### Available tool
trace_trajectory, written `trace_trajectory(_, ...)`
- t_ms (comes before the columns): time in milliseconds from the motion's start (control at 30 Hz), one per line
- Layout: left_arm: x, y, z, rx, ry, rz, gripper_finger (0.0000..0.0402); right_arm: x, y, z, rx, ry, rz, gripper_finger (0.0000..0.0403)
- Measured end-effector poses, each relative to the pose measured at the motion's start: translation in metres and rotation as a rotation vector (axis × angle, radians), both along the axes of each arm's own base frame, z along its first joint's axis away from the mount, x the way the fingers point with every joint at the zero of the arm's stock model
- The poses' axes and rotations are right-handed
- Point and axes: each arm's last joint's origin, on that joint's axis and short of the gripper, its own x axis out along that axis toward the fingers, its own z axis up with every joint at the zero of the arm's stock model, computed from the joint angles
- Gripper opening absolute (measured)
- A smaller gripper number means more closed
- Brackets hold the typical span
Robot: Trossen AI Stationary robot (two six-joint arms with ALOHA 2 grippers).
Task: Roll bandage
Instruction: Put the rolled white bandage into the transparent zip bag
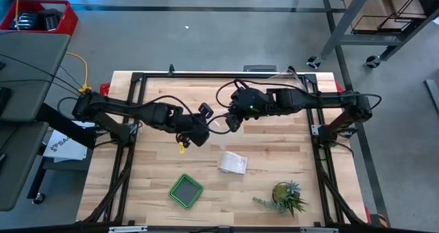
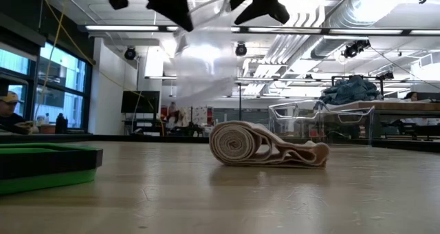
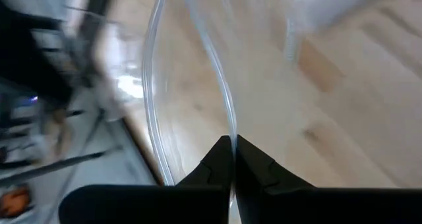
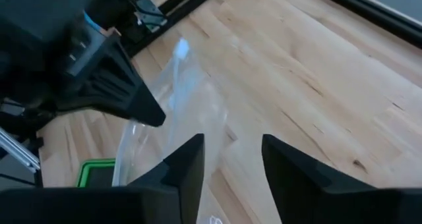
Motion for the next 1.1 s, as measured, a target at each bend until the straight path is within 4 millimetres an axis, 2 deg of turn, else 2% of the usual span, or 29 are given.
trace_trajectory(200,-0.014,0.011,-0.007,-0.088,0.212,-0.059,0.0000,0.000,0.002,0.000,-0.029,0.013,0.022,0.0149)
trace_trajectory(333,-0.019,0.018,-0.009,-0.085,0.274,-0.072,0.0000,-0.007,0.011,-0.006,-0.071,0.100,0.021,0.0149)
trace_trajectory(467,-0.018,0.019,-0.010,-0.155,0.280,-0.125,0.0000,-0.018,0.033,-0.020,-0.096,0.231,0.052,0.0149)
trace_trajectory(533,-0.015,0.017,-0.015,-0.210,0.276,-0.166,0.0000,-0.023,0.048,-0.033,-0.065,0.275,0.076,0.0149)
trace_trajectory(633,-0.009,0.011,-0.028,-0.201,0.274,-0.220,0.0000,-0.029,0.070,-0.055,0.014,0.306,0.080,0.0149)
trace_trajectory(833,0.004,-0.003,-0.059,-0.165,0.370,-0.268,0.0000,-0.035,0.101,-0.087,0.139,0.239,-0.022,0.0149)
trace_trajectory(1000,0.010,-0.015,-0.071,-0.117,0.389,-0.240,0.0000,-0.033,0.117,-0.095,0.226,0.113,-0.059,0.0149)
trace_trajectory(1100,0.012,-0.023,-0.072,-0.087,0.369,-0.271,0.0000,-0.028,0.118,-0.096,0.316,0.055,-0.043,0.0149)
